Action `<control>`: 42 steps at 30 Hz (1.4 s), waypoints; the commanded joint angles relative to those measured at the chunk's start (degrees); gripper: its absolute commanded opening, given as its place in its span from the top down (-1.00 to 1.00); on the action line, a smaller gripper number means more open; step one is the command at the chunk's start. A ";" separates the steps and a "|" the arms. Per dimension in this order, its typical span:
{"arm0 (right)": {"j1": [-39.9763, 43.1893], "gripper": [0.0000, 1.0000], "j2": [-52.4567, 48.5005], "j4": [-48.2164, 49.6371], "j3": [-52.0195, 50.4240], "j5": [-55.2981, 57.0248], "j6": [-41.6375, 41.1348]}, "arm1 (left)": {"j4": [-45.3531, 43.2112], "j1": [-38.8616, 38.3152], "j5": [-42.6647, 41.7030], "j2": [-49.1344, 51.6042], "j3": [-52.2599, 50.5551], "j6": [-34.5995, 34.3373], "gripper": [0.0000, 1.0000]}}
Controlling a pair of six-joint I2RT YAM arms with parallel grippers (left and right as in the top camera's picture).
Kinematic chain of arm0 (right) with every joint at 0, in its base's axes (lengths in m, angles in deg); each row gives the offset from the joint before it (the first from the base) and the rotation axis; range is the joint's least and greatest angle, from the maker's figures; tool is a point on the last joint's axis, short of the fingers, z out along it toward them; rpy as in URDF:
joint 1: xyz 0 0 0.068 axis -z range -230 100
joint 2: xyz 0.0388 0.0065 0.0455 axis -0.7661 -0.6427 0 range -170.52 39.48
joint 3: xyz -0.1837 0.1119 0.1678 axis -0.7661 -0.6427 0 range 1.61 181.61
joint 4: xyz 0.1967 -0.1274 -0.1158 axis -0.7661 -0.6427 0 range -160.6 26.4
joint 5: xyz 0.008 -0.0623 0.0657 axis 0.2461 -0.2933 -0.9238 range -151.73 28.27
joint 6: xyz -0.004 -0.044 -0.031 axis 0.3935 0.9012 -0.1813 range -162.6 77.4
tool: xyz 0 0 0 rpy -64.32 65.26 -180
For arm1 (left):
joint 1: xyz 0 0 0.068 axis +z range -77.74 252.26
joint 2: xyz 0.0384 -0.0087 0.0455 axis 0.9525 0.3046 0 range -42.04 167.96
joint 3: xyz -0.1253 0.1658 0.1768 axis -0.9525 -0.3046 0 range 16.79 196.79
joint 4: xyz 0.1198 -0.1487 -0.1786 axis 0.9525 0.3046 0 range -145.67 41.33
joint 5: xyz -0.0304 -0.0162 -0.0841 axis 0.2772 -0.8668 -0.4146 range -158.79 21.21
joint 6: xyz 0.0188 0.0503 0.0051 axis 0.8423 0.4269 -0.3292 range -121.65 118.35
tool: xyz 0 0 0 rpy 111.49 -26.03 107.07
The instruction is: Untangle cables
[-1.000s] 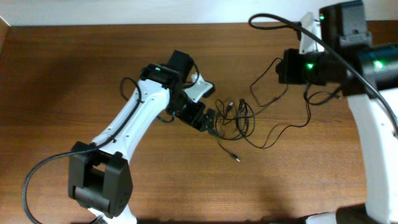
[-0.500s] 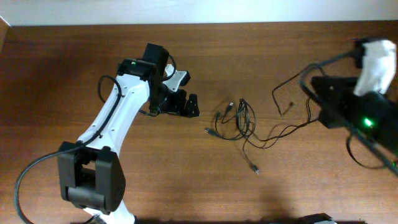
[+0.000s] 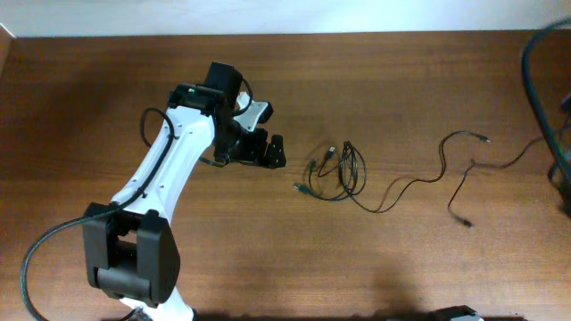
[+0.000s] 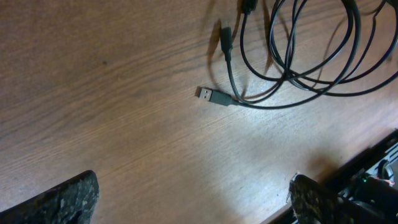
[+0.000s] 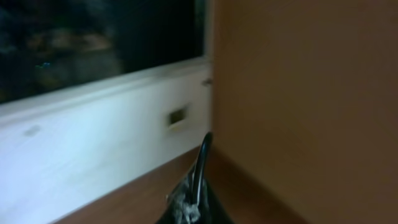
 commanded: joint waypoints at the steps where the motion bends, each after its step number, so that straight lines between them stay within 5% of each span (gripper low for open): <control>1: 4.76 0.92 -6.58 8.22 0.31 13.29 14.03 | 0.09 -0.07 -0.76 -0.35 -0.02 0.94 -0.98; 6: 20.48 0.92 -17.55 10.03 0.20 13.03 15.19 | 0.09 -0.07 -0.76 -0.35 -0.02 0.94 -0.98; 8: 25.42 0.92 -20.87 6.16 0.15 10.71 7.63 | 0.09 -0.07 -0.79 -0.35 -0.02 0.94 -0.98; 14: 43.50 0.92 -29.94 -9.29 -0.02 -15.96 -14.36 | 0.09 -0.07 -0.76 -0.35 -0.02 0.94 -0.98; 20: 54.16 0.92 -39.36 -20.79 -2.38 -44.28 -16.04 | 0.11 -0.07 -0.76 -0.35 -0.02 0.94 -0.98; 32: 41.11 0.92 -42.64 -29.94 -5.22 -47.41 -11.47 | 0.09 -0.07 -0.76 -0.35 -0.02 0.94 -0.98; 36: 34.42 0.92 -42.64 -20.87 -18.21 -47.06 -11.47 | 0.09 -0.07 -0.76 -0.35 -0.02 0.94 -0.98; 42: 24.41 0.91 -42.64 6.45 -37.38 -59.06 -4.81 | 0.09 -0.02 -0.76 -0.35 -0.02 0.94 -0.98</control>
